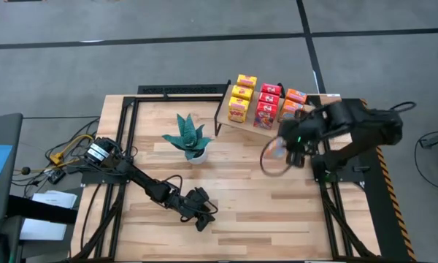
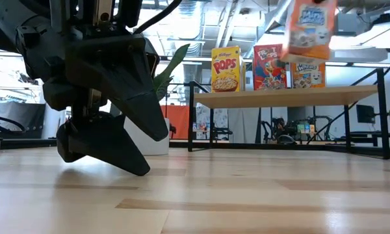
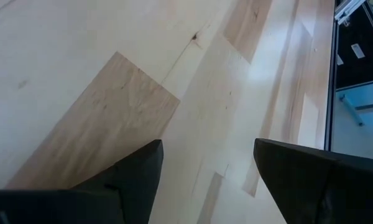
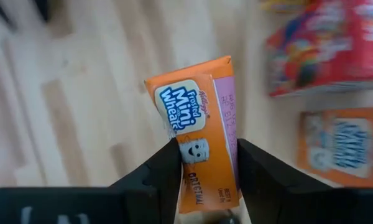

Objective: Stack cereal on shelf
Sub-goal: Put the orange cereal box on the shelf aligned with the other orange cereal boxes

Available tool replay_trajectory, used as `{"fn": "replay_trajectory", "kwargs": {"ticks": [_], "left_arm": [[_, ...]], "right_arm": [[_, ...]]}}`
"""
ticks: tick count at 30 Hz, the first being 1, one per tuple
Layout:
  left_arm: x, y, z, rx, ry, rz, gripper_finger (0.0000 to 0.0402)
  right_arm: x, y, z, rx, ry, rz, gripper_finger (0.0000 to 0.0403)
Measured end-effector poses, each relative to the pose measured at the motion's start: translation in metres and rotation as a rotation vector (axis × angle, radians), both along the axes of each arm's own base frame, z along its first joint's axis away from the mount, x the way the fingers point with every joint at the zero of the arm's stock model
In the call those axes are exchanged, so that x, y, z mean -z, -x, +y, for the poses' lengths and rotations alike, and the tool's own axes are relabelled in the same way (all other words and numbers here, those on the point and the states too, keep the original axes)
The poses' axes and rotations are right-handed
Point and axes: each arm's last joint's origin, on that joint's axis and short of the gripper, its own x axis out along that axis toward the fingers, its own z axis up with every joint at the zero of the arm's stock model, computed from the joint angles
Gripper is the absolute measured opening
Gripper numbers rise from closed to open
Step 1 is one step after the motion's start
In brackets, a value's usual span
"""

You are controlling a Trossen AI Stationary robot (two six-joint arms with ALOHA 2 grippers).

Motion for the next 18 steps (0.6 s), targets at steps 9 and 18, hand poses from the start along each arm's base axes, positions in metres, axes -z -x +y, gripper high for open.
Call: {"fn": "replay_trajectory", "kwargs": {"ticks": [9,18], "left_arm": [[0.0,0.0,0.0,-0.014,0.021,0.003,0.0249],[0.0,0.0,0.0,-0.023,0.027,0.004,0.0249]], "right_arm": [[-0.012,0.026,-0.045,0.151,0.08,-0.052,0.0157],[-0.008,0.029,-0.073,0.177,0.125,0.005,0.0162]]}}
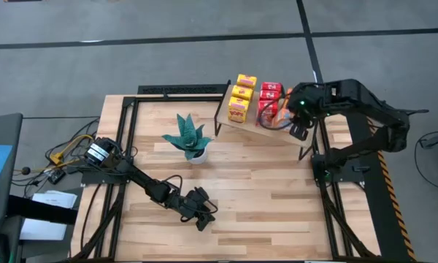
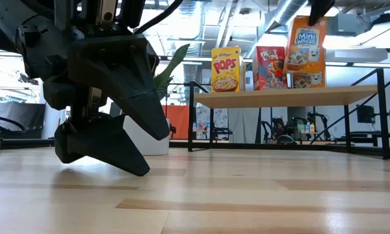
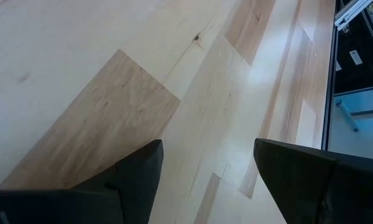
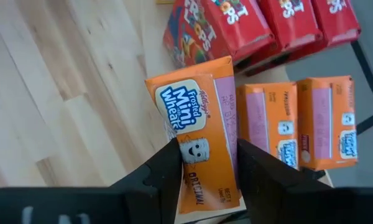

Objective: Stack cereal on shelf
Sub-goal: Put the orange cereal box on the shelf aligned with the other orange cereal boxes

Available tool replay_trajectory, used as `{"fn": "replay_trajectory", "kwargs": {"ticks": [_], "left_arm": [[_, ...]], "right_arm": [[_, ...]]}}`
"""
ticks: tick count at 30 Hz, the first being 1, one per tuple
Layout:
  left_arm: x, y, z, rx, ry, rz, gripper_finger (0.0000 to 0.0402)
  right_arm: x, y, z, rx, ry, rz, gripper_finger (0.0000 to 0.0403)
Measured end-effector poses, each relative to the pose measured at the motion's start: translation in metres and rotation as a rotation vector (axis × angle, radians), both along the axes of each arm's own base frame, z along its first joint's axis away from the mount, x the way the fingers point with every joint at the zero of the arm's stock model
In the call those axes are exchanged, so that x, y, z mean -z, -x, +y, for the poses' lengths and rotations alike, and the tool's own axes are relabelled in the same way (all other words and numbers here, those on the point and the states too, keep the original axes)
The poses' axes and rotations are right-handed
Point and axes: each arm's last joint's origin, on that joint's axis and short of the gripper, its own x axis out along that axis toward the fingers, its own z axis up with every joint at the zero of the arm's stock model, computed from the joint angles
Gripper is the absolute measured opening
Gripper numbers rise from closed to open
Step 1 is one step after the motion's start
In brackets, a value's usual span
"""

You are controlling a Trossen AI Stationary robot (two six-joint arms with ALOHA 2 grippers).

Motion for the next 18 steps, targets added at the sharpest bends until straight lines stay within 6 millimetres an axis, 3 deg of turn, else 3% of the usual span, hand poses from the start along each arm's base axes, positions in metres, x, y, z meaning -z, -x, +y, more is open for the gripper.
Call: {"fn": "replay_trajectory", "kwargs": {"ticks": [11,18], "left_arm": [[0.0,0.0,0.001,-0.019,-0.004,-0.004,0.0249],[0.0,0.0,0.001,-0.03,-0.003,-0.005,0.0249]], "right_arm": [[-0.008,0.021,0.001,0.026,-0.044,-0.079,0.0151],[0.017,0.031,0.004,0.042,-0.075,-0.012,0.0151]]}}
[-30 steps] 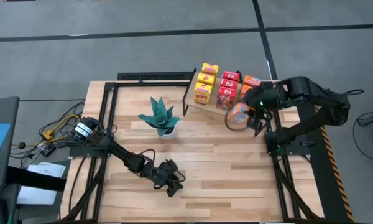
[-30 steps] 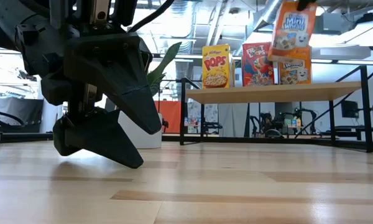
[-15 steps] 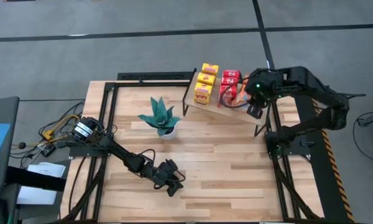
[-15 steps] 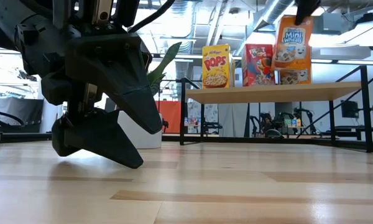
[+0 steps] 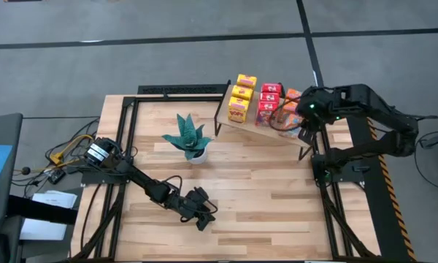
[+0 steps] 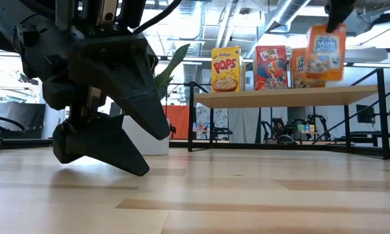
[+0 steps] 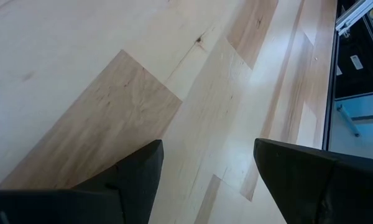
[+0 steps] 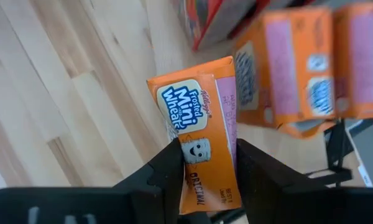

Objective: Stack cereal on shelf
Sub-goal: Put the orange cereal box on the shelf aligned with the other orange cereal boxes

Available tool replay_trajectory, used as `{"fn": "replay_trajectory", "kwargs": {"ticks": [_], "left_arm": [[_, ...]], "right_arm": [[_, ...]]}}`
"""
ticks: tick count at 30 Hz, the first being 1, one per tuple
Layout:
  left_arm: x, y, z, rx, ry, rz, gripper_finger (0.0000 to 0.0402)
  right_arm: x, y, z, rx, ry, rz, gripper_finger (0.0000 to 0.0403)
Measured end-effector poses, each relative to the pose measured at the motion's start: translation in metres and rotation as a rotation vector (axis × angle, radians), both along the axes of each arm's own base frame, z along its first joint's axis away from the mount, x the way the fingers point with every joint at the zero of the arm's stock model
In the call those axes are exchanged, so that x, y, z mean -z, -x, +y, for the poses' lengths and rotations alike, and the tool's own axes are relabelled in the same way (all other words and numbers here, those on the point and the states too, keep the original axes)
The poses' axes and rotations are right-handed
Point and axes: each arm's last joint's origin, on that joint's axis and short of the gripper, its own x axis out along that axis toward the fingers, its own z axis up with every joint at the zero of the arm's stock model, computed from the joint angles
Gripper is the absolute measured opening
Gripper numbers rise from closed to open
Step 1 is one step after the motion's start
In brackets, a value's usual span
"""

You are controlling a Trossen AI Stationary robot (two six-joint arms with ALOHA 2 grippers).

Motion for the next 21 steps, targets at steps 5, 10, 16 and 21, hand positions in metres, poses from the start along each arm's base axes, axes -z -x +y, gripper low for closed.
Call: {"fn": "replay_trajectory", "kwargs": {"ticks": [5,10,16,21], "left_arm": [[0.0,0.0,0.0,-0.013,-0.007,-0.003,0.0249],[0.0,-0.002,0.003,-0.023,-0.008,-0.003,0.0249],[0.0,-0.003,0.006,-0.034,-0.009,-0.004,0.0249],[0.0,-0.003,0.006,-0.033,-0.008,-0.003,0.0249]], "right_arm": [[0.015,-0.002,0.0,-0.007,-0.015,0.052,0.0152],[0.017,-0.006,-0.001,-0.045,-0.006,0.071,0.0147],[0.019,-0.015,-0.007,-0.057,0.011,0.062,0.0152],[0.022,-0.023,-0.013,-0.062,0.03,0.09,0.0152]]}}
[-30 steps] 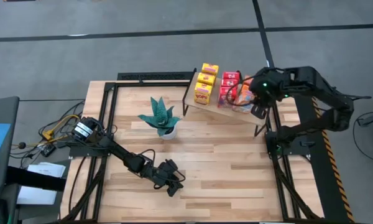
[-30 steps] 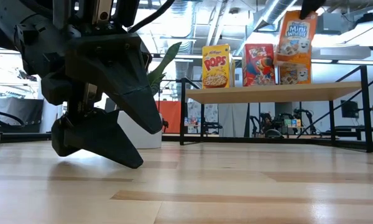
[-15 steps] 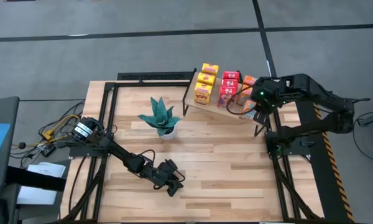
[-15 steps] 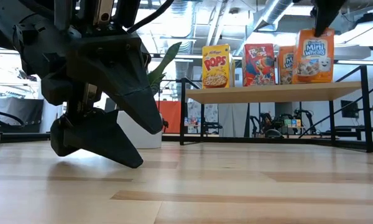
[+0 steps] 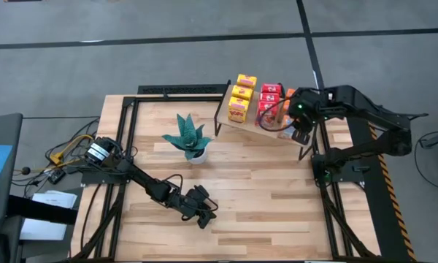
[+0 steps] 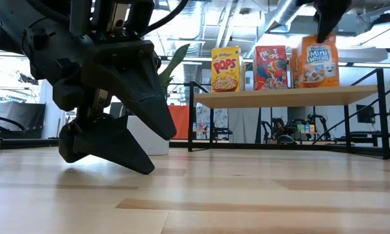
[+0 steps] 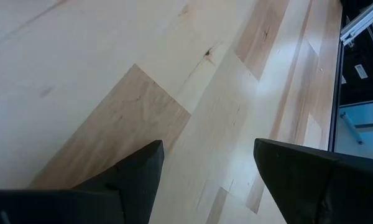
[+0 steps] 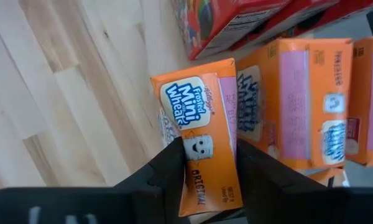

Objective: Stack cereal on shelf
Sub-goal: Put the orange cereal box on the shelf aligned with the other orange cereal boxes

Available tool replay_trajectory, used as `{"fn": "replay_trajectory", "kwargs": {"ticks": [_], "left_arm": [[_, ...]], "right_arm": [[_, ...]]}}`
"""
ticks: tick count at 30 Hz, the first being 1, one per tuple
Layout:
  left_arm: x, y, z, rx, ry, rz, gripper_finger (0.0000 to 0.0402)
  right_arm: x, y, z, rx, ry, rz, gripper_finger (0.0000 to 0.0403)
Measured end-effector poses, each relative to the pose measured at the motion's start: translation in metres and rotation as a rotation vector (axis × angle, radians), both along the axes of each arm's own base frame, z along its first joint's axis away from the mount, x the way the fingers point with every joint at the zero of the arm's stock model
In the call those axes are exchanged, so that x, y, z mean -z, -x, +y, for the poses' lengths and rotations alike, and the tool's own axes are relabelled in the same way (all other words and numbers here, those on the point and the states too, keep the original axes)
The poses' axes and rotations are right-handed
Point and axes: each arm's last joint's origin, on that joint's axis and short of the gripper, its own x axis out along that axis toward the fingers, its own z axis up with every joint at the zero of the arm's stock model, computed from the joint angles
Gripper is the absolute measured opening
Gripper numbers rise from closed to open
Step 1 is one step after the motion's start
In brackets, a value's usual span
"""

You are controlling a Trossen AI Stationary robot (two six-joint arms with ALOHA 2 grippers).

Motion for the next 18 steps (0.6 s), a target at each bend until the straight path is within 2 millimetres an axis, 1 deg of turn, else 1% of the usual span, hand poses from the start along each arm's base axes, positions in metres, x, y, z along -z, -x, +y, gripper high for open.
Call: {"fn": "replay_trajectory", "kwargs": {"ticks": [5,18], "left_arm": [[0.0,0.0,0.0,0.0,0.0,0.0,0.0249],[0.0,0.0,0.0,0.007,0.005,0.002,0.0249]], "right_arm": [[0.003,-0.006,-0.007,0.003,0.008,0.024,0.0145],[0.003,-0.005,-0.015,0.036,0.04,0.024,0.0154]]}}
